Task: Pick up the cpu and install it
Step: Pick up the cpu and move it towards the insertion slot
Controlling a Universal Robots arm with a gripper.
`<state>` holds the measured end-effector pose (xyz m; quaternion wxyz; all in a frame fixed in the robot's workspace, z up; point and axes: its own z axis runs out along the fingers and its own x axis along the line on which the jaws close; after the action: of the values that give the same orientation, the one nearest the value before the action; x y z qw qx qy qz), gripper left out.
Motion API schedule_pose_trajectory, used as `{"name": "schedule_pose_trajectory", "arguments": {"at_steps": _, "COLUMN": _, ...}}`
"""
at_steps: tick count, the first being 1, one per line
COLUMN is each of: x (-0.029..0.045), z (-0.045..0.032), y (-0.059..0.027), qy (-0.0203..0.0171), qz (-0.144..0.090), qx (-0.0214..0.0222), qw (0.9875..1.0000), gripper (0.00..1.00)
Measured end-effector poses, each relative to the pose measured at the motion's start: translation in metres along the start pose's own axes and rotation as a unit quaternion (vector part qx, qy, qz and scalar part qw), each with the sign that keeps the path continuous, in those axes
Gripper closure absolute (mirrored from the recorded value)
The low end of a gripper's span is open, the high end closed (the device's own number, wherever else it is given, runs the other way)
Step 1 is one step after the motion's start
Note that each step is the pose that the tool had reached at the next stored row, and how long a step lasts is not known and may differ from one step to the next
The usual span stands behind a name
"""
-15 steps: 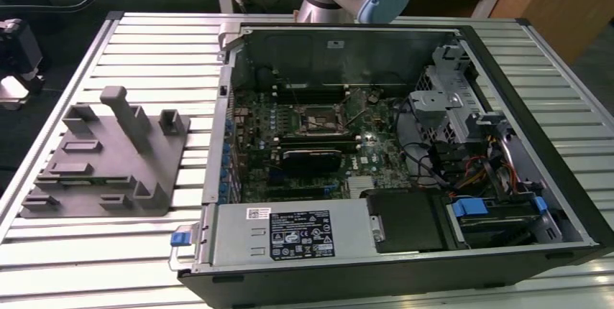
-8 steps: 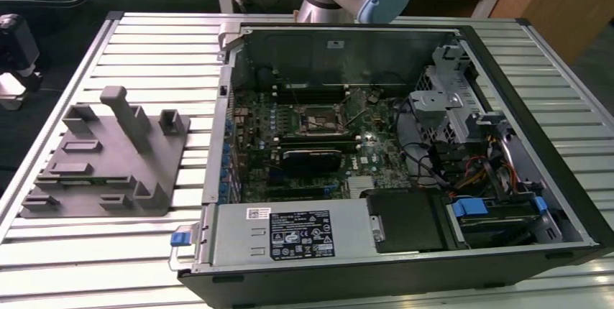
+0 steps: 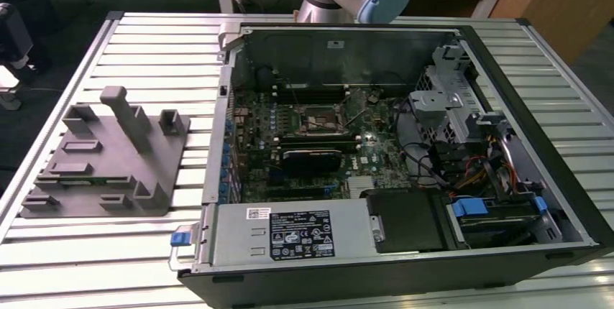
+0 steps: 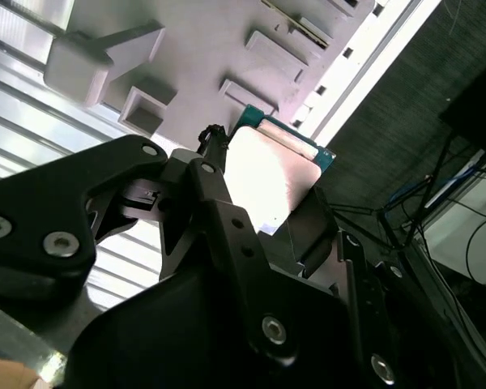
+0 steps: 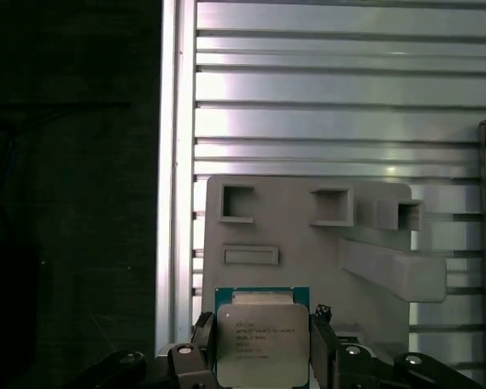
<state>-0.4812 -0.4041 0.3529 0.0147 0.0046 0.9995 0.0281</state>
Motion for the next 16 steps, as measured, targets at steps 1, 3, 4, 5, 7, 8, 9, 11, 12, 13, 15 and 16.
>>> {"name": "schedule_pose_trajectory", "arguments": {"at_steps": 1, "x": 0.0, "z": -0.0017, "y": 0.0001, "qy": 0.0, "qz": 0.0, "qx": 0.0, "qw": 1.0, "gripper": 0.45}}
{"name": "schedule_pose_trajectory", "arguments": {"at_steps": 3, "x": -0.0002, "z": -0.0051, "y": 0.0003, "qy": 0.0, "qz": 0.0, "qx": 0.0, "qw": 1.0, "gripper": 0.45}}
{"name": "schedule_pose_trajectory", "arguments": {"at_steps": 4, "x": -0.0002, "z": -0.0069, "y": 0.0004, "qy": 0.0, "qz": 0.0, "qx": 0.0, "qw": 1.0, "gripper": 0.45}}
{"name": "schedule_pose_trajectory", "arguments": {"at_steps": 5, "x": -0.0003, "z": -0.0086, "y": 0.0005, "qy": 0.0, "qz": 0.0, "qx": 0.0, "qw": 1.0, "gripper": 0.45}}
{"name": "schedule_pose_trajectory", "arguments": {"at_steps": 7, "x": -0.0003, "z": -0.0118, "y": 0.0006, "qy": 0.0, "qz": 0.0, "qx": 0.0, "qw": 1.0, "gripper": 0.45}}
{"name": "schedule_pose_trajectory", "arguments": {"at_steps": 8, "x": -0.0004, "z": -0.0134, "y": 0.0008, "qy": 0.0, "qz": 0.0, "qx": 0.0, "qw": 1.0, "gripper": 0.45}}
{"name": "schedule_pose_trajectory", "arguments": {"at_steps": 9, "x": -0.0005, "z": -0.0154, "y": 0.0009, "qy": 0.0, "qz": 0.0, "qx": 0.0, "qw": 1.0, "gripper": 0.45}}
{"name": "schedule_pose_trajectory", "arguments": {"at_steps": 11, "x": -0.0006, "z": -0.02, "y": 0.0011, "qy": -0.0001, "qz": 0.0, "qx": 0.0, "qw": 1.0, "gripper": 0.45}}
{"name": "schedule_pose_trajectory", "arguments": {"at_steps": 12, "x": -0.0007, "z": -0.0223, "y": 0.0013, "qy": 0.0, "qz": 0.0, "qx": 0.0, "qw": 1.0, "gripper": 0.45}}
{"name": "schedule_pose_trajectory", "arguments": {"at_steps": 13, "x": -0.0007, "z": -0.0244, "y": 0.0014, "qy": -0.0001, "qz": 0.0, "qx": 0.0, "qw": 1.0, "gripper": 0.45}}
{"name": "schedule_pose_trajectory", "arguments": {"at_steps": 15, "x": -0.0009, "z": -0.0288, "y": 0.0016, "qy": -0.0001, "qz": 0.0, "qx": 0.0, "qw": 1.0, "gripper": 0.45}}
{"name": "schedule_pose_trajectory", "arguments": {"at_steps": 16, "x": -0.0009, "z": -0.031, "y": 0.0018, "qy": -0.0001, "qz": 0.0, "qx": 0.0, "qw": 1.0, "gripper": 0.45}}
